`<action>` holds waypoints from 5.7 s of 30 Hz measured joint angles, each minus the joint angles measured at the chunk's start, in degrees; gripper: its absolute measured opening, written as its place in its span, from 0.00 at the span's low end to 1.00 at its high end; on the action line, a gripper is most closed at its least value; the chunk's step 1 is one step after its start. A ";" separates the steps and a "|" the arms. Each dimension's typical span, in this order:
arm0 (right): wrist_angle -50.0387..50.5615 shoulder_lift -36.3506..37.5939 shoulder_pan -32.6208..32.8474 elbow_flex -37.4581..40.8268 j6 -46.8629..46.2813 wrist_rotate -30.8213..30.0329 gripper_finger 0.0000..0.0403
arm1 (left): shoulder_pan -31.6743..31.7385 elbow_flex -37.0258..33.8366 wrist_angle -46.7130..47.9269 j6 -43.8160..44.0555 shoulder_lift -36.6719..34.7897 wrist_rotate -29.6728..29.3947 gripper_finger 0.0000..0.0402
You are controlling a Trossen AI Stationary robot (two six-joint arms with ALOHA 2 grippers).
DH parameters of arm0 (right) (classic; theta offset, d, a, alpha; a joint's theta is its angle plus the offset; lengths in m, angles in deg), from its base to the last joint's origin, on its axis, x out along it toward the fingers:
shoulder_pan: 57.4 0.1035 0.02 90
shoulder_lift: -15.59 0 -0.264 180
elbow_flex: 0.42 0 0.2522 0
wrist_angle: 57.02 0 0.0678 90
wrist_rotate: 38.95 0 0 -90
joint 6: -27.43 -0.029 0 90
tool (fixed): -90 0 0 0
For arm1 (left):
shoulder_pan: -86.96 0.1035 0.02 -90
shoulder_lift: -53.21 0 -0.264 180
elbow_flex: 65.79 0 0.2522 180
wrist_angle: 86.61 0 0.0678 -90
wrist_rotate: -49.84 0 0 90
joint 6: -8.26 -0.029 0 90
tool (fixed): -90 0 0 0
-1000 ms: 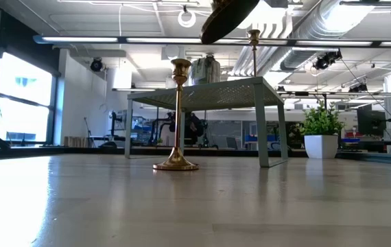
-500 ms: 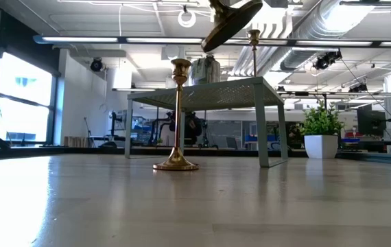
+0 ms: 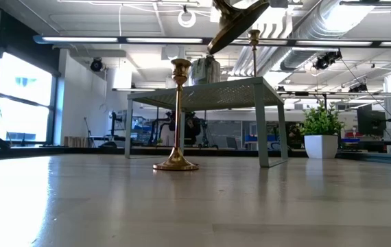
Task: Pick & Place candle stick holders
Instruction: Put the left gold candle holder on the shelf
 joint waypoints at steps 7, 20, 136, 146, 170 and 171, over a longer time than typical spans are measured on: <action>3.08 0.00 1.09 -0.09 -3.67 -1.81 0.02 | 0.02 0.00 -0.24 0.68 -0.51 -1.62 0.36; 8.08 -0.07 4.62 0.03 -8.83 -2.04 0.02 | -0.01 0.02 0.55 1.78 -0.88 -2.56 0.36; -86.69 57.04 -38.18 80.90 29.51 29.71 0.02 | 21.03 -66.58 -49.87 -2.38 -54.60 39.14 0.36; -86.22 51.17 -41.79 80.95 26.49 33.31 0.02 | 21.03 -66.58 -49.68 -1.65 -54.56 39.07 0.36; -83.21 49.51 -43.56 80.76 24.88 28.98 0.02 | 21.03 -66.58 -49.61 -2.70 -54.56 38.09 0.36; -83.02 49.51 -43.76 80.76 24.86 28.95 0.02 | 21.03 -66.58 -49.59 -2.68 -54.56 38.09 0.36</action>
